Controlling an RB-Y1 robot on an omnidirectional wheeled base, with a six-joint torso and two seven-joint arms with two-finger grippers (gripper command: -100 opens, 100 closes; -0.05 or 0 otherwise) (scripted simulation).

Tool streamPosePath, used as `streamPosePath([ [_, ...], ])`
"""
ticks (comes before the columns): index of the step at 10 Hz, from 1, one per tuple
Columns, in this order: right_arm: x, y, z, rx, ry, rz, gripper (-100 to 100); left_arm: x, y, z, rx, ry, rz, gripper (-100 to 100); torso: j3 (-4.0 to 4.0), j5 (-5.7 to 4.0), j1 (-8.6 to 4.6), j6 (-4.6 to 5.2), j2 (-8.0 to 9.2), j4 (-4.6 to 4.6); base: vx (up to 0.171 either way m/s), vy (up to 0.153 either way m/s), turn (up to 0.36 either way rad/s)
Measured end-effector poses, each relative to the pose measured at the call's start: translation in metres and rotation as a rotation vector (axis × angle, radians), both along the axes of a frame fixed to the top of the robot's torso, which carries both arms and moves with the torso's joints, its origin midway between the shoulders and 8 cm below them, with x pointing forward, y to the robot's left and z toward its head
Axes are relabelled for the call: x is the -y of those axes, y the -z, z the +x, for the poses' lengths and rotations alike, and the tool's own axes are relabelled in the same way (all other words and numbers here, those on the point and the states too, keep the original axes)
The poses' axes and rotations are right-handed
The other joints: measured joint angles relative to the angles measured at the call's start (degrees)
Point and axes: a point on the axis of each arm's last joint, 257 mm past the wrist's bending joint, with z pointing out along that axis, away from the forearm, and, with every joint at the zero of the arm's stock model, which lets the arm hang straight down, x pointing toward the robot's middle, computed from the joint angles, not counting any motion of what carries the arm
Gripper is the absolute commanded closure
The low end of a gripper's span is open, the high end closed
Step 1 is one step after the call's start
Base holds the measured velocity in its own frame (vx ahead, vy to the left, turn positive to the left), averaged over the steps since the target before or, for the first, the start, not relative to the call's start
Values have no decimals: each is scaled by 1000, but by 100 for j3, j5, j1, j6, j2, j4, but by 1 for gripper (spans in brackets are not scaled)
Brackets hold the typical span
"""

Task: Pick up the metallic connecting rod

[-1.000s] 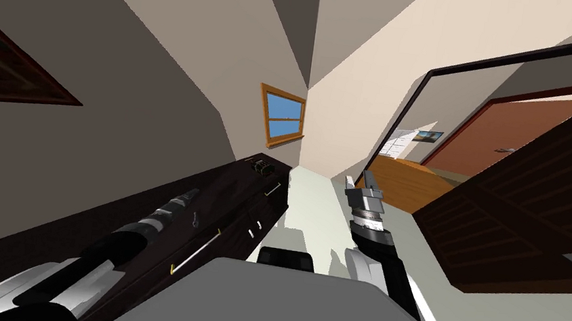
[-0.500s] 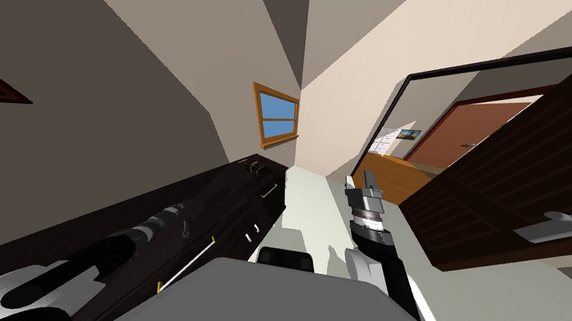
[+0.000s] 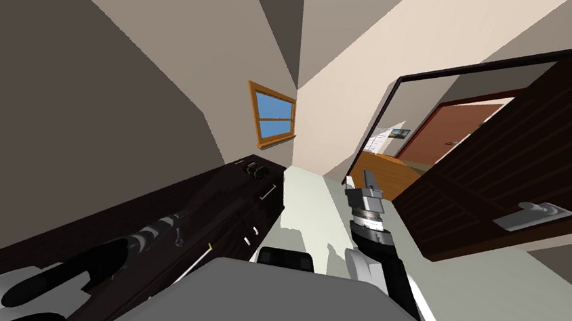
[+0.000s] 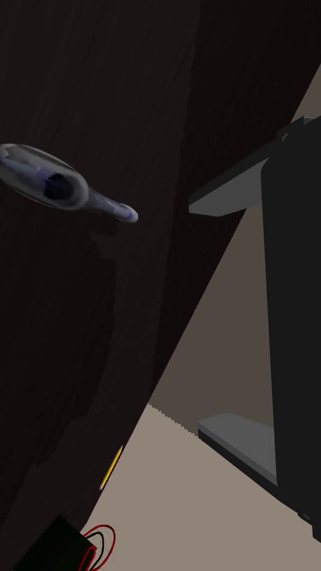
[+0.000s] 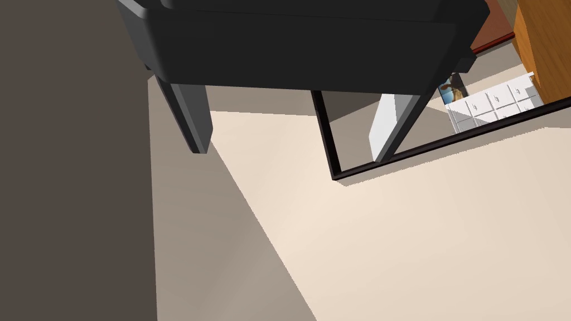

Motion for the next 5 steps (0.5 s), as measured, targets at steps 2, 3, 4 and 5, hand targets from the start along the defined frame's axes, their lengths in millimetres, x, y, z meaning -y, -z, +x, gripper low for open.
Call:
streamPosePath([
  [2, 0, 0, 0, 0, 0, 0, 0, 0, 13, -21, -86, -22, -19, -100, -1, -1, 0, 3, -1, -1, 16, 24, -83],
  [3, 0, 0, 0, 0, 0, 0, 0, 0, 17, -25, -108, -29, -24, -100, 0, 0, -2, 0, 0, 0, 15, 15, -63],
  [4, 0, 0, 0, 0, 0, 0, 0, 2, 23, -32, -140, -36, -31, -100, 0, -1, -4, 2, 0, 0, 22, 17, -111],
  [5, 0, 0, 0, 0, 0, 0, 0, 3, 31, -44, -182, -46, -41, -100, -1, -1, -4, 2, -2, -1, 23, 27, -93],
])
